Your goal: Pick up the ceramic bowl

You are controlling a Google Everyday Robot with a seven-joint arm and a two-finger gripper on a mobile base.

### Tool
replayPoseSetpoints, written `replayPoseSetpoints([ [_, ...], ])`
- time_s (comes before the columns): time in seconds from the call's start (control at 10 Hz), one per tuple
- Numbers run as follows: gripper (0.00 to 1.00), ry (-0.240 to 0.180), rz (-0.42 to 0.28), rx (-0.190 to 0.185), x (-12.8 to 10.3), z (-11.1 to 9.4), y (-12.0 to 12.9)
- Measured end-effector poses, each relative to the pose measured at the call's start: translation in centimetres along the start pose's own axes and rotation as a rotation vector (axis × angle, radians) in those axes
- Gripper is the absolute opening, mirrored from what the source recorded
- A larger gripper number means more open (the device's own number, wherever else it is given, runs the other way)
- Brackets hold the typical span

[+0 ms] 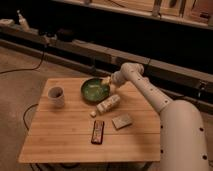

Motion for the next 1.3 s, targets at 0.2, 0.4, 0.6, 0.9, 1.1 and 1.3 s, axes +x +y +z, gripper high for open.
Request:
replayPoseSetpoints([
  [0.2,0.58,-0.017,0.003,0.006,-0.4,1.7,-0.7],
  [0.4,0.38,-0.02,0.003,0.026,-0.3,2.4,-1.8],
  [0.6,0.18,-0.014,0.001,0.045,0.0,2.3,-2.4],
  [0.9,0.0,-0.016,0.021,0.081,0.0,2.1,-3.1],
  [1.1,0.0,0.003,0.072,0.132,0.5,0.9,-3.2],
  [1.3,0.0,0.052,0.104,0.184,1.7,-1.7,-3.2],
])
